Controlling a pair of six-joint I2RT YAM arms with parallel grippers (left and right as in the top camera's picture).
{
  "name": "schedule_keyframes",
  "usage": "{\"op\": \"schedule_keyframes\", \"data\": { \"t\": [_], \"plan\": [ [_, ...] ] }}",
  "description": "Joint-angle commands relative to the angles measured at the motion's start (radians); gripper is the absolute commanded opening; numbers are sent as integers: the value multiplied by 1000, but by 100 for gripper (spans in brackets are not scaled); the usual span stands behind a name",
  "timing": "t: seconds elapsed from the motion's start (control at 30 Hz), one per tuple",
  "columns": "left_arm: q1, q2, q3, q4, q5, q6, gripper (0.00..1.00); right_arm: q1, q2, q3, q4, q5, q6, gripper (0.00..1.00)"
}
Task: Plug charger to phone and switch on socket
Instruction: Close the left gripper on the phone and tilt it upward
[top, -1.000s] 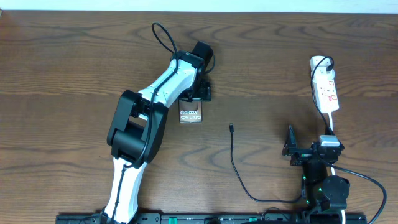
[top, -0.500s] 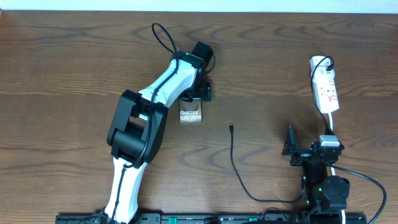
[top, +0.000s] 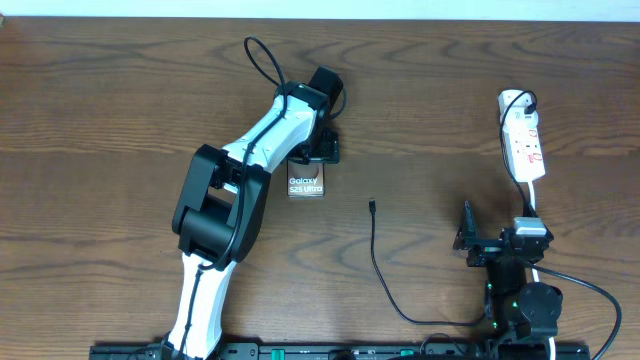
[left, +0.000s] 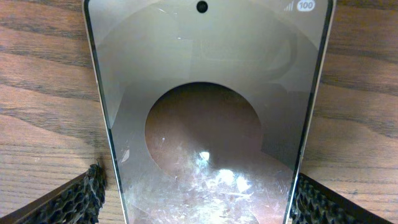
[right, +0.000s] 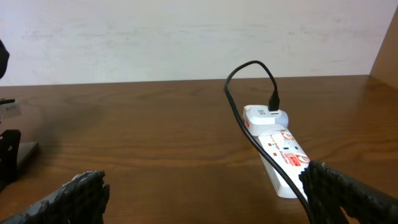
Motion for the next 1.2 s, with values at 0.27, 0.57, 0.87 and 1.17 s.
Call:
{"op": "schedule_keyframes", "data": {
  "t": [0.27, 0.57, 0.87, 1.17],
  "plan": [
    [2, 62, -39, -29, -24, 9, 88, -7, -5, -3, -2, -1, -11, 99],
    [2, 62, -39, -29, -25, 9, 84, -7, -5, -3, -2, -1, -11, 99],
    [3, 62, -39, -28, -25, 9, 81, -7, -5, -3, -2, -1, -11, 99],
    [3, 42, -35, -25, -24, 9, 80, -7, -5, -3, -2, -1, -11, 99]
  ]
}}
